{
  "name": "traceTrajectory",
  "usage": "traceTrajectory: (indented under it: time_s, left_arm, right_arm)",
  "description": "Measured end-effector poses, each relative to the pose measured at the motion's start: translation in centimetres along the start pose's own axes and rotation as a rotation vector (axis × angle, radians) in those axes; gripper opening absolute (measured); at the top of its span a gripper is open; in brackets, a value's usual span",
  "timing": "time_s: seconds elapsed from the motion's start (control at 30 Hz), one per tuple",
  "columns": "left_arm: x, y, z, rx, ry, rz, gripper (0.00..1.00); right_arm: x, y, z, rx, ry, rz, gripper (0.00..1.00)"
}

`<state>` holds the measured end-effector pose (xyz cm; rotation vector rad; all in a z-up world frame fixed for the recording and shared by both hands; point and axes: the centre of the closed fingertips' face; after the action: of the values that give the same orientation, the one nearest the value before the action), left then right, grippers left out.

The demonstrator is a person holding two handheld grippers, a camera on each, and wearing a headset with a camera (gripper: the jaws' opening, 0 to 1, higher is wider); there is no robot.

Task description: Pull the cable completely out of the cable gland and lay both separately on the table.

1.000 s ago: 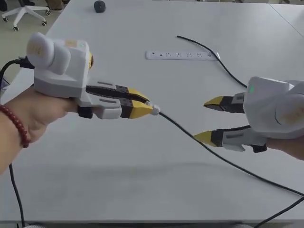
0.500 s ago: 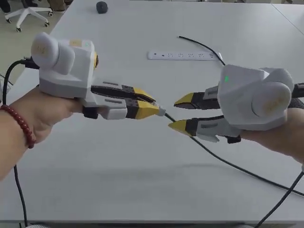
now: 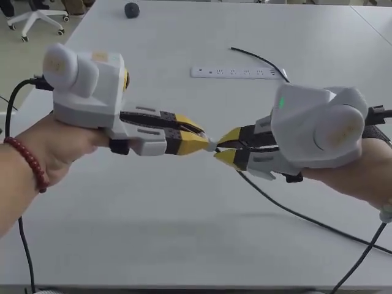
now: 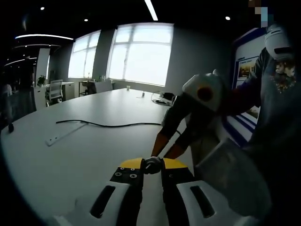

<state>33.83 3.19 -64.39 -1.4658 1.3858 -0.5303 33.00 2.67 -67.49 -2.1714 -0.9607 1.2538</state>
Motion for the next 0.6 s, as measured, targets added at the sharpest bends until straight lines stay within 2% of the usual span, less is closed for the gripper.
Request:
traceTrajectory:
  time_s: [0.17,0.33,0.6]
  left_arm:
    - [0.0,0.3,-0.1,0.006,0.001,0.014,0.15]
    - [0.3,1.0,-0.1,0.029,-0.005,0.055,0.15]
    - [0.2,1.0,0.0,0.036,-0.011,0.059,0.15]
  right_arm:
    - [-0.1,0.2,-0.2,-0.041,0.0,0.01,0.0]
    - [-0.1,0.5,0.0,-0.082,-0.01,0.03,0.0]
    - [-0.3,0.5,-0.2,-0.112,-0.001,0.036,0.0]
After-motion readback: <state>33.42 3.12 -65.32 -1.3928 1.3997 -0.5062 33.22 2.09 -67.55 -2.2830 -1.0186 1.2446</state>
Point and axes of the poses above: the centre of the closed fingertips' face, and the gripper's own axes: x roughly forward along the fingers, z roughly to its left, y roughly out of its underside, and after that the axes turned 14 degrees about -x, right-handed
